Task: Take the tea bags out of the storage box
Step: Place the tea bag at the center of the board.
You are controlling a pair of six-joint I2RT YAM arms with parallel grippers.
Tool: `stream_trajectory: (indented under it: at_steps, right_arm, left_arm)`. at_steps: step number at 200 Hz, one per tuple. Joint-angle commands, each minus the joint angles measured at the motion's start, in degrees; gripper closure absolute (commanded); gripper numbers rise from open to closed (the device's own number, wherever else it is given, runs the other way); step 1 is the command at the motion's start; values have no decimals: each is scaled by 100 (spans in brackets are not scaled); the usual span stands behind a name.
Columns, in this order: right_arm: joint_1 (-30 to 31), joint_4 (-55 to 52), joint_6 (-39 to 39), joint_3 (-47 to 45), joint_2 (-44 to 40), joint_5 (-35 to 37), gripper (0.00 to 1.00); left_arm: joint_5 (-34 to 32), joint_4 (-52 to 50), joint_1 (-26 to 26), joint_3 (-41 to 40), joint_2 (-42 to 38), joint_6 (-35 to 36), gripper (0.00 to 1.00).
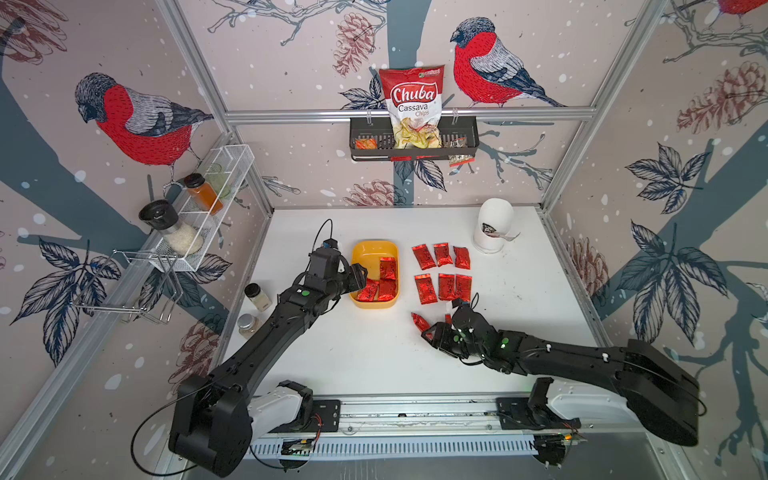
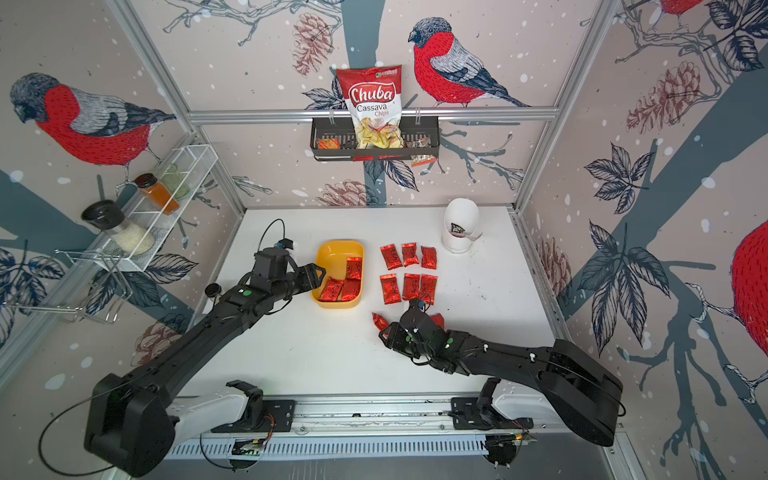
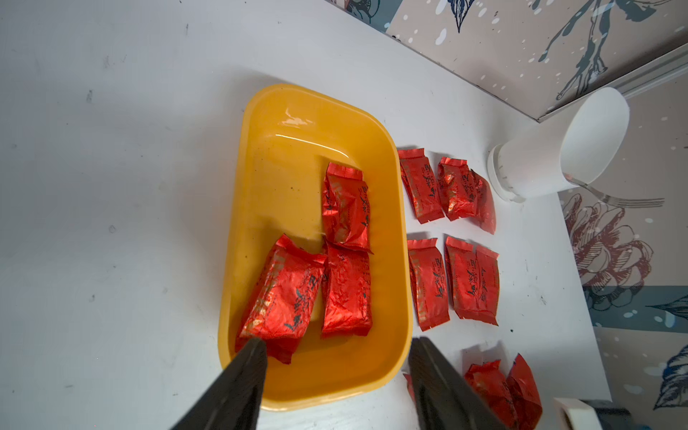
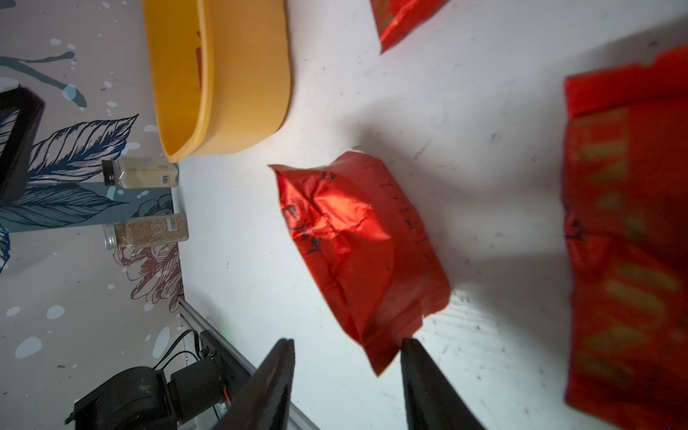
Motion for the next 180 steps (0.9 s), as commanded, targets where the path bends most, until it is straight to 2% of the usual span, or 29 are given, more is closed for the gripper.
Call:
stream_trajectory:
  at_steps: [1, 47, 71, 99, 132, 180]
  right_arm:
    - [82, -713, -308, 346, -116, 329, 46]
    - [-18, -1539, -952, 1199, 10, 799, 45]
    - [-231, -1461, -1358, 1590, 328, 506, 57]
    - [-351, -1135, -1633, 1983, 1128, -144, 72]
    - [-267, -640, -1642, 2117, 1765, -754, 80]
    - [-177, -736, -1661, 2062, 1589, -413, 85]
  left_arm:
    - [-13, -46, 2, 259, 369, 325, 34]
    - [159, 175, -42, 666, 1329, 404, 35]
    - [246, 313, -86, 786, 1723, 387, 37]
    - [242, 411, -86, 777, 1892, 325, 38]
    - [179, 407, -86, 673, 1815, 308, 37]
    - [194, 398, -86, 538, 1665, 282, 37]
